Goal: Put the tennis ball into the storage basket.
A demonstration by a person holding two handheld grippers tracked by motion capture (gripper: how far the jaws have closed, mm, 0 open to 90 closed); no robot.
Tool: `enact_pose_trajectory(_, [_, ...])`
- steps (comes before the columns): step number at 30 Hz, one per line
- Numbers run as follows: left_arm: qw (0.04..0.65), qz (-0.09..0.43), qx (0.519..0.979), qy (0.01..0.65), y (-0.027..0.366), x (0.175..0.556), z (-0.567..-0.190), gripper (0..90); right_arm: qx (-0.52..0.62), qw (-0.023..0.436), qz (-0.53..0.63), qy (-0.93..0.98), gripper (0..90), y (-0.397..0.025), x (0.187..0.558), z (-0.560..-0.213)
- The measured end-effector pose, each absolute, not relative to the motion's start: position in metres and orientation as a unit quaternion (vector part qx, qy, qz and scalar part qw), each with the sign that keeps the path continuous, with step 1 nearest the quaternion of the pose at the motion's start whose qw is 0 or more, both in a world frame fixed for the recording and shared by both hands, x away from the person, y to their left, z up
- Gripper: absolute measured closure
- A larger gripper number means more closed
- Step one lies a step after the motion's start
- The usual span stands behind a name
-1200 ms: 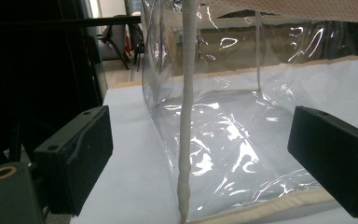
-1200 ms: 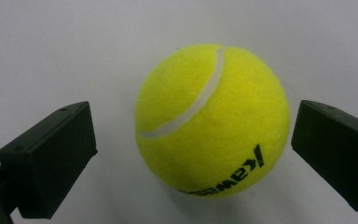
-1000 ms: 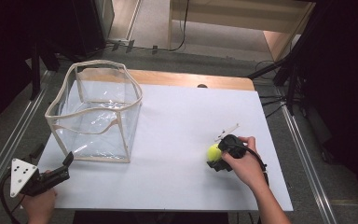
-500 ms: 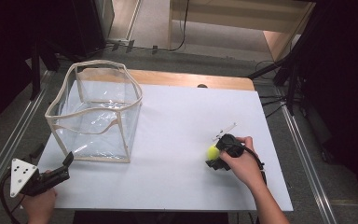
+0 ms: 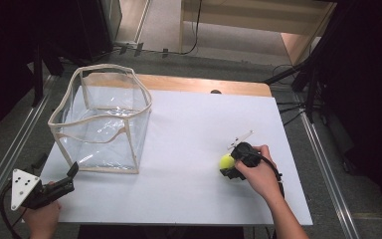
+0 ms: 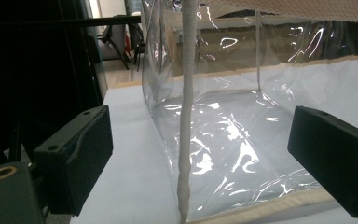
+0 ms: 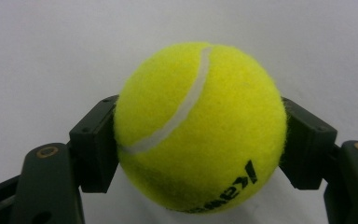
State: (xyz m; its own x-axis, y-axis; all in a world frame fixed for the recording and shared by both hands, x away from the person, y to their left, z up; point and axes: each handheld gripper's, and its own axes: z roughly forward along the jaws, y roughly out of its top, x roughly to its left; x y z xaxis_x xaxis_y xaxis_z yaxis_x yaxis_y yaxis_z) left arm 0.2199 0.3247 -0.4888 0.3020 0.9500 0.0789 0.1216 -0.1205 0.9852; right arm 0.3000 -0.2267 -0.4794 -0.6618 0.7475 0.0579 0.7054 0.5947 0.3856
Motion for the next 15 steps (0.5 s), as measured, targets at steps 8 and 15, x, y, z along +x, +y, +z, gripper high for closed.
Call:
enact_pose_trajectory(8, [0.511,0.407,0.625,0.428,0.325,0.22,-0.489,6.9,0.397,0.051,0.198,0.895,24.3,-0.214,0.303,-0.476])
enact_pose_trajectory(15, [0.511,0.406,0.624,0.429,0.325,0.22,-0.489,6.9,0.382,0.048,0.204,0.9,24.3,-0.201,0.309,-0.47])
